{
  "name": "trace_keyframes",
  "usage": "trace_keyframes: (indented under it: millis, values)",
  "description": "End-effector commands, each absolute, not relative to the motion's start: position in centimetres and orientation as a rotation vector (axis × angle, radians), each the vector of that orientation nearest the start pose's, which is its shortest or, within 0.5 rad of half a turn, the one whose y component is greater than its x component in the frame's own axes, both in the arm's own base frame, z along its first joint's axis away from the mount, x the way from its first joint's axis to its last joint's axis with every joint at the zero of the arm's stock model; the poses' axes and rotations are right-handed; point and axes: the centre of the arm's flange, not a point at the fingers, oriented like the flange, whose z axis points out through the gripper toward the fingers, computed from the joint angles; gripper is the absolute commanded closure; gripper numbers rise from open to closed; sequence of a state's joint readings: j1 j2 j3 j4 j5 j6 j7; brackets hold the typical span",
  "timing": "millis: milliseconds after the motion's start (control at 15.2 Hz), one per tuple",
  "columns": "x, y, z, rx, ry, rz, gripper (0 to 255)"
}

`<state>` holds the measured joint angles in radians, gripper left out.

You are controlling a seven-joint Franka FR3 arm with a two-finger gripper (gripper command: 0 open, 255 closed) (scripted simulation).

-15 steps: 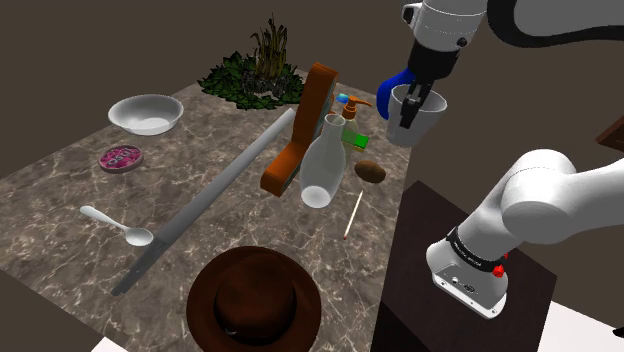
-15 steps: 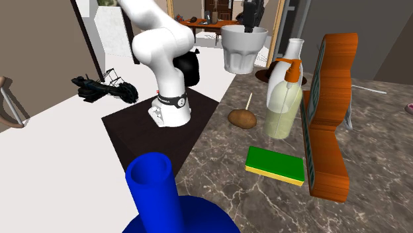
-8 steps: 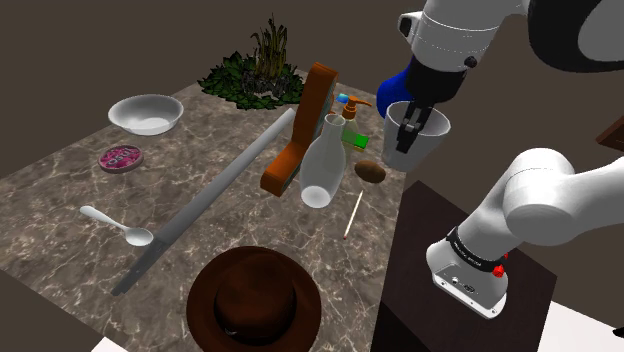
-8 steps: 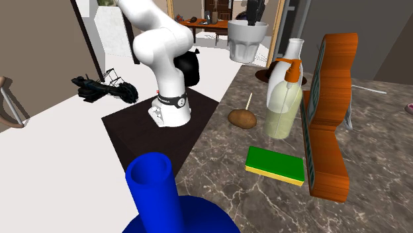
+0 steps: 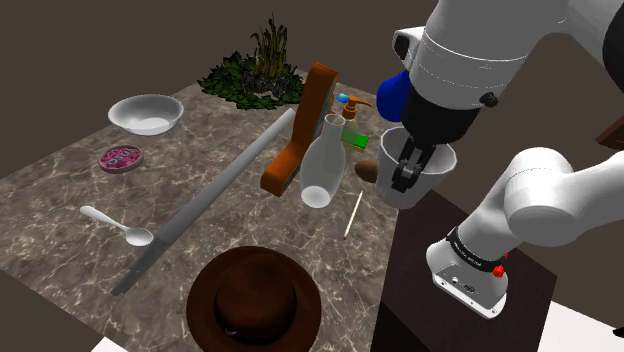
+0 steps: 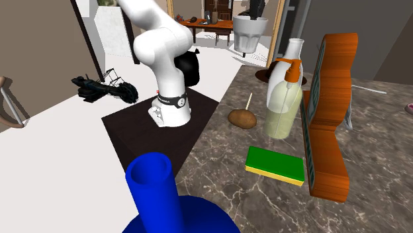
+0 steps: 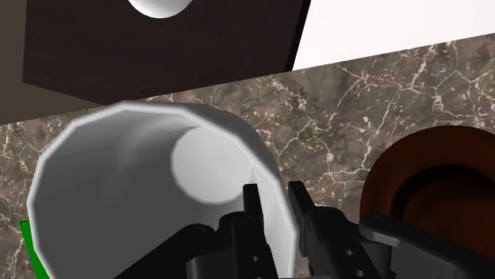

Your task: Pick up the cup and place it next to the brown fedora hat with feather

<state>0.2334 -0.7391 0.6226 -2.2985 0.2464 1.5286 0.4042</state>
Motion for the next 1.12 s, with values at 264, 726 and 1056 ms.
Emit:
trace_keyframes:
  millis: [264, 726, 1056]
  values:
    - [16.7, 33.2, 51.7, -3.308, -0.472, 0.042, 255]
    - [16.7, 33.2, 48.0, -3.308, -0.472, 0.042, 255]
    - [16.7, 33.2, 45.4, -3.308, -0.472, 0.042, 255]
